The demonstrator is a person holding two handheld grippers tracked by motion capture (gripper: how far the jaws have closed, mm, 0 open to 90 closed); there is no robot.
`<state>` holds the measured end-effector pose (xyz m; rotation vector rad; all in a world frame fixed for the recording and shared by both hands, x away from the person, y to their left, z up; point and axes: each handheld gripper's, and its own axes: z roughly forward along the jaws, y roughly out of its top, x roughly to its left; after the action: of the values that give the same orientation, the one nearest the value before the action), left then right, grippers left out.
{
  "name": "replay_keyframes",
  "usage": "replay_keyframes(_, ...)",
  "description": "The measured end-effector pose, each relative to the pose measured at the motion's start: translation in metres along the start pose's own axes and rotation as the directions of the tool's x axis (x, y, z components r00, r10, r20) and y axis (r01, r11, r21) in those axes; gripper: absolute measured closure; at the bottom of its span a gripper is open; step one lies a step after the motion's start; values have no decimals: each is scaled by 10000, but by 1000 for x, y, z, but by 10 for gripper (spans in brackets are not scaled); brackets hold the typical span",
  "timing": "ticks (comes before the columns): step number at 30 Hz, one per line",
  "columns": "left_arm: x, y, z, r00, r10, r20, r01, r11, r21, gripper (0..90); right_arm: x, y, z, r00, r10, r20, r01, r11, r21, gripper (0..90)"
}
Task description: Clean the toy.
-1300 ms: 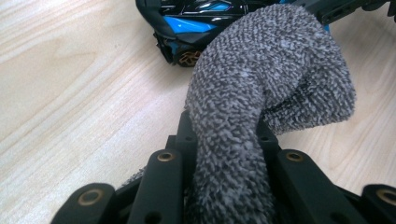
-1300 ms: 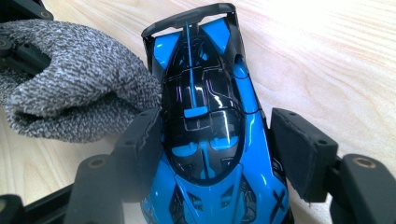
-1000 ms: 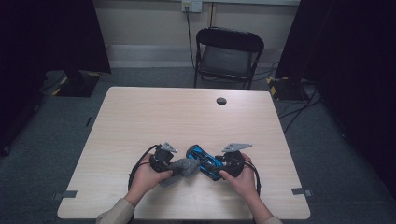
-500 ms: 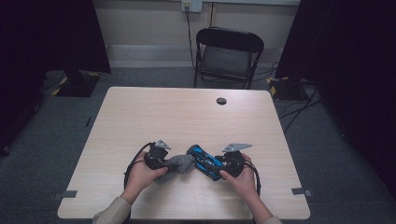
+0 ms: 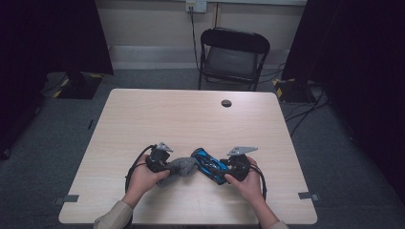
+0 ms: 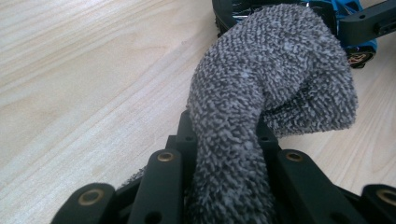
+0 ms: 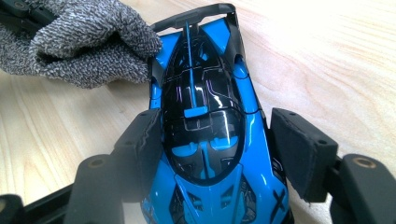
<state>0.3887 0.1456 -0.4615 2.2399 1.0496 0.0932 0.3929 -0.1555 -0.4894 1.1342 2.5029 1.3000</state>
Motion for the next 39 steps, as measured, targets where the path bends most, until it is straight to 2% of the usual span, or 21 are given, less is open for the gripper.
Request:
replay_keyframes(18, 4, -2, -5, 9999, -95, -77, 94, 9999, -71, 720, 0, 0, 0, 10000, 6, -3, -6, 10000, 9, 356)
replay_keyframes(29, 12, -7, -12, 9991, -367, -232, 364, 9992, -169, 720, 0, 0, 0, 10000, -25, -10, 25, 10000, -19, 357)
replay_keyframes(39, 16, -9, -18, 9988, -423, -261, 415, 9987, -310, 720, -1, 0, -1, 10000, -37, -36, 38, 10000, 44, 358)
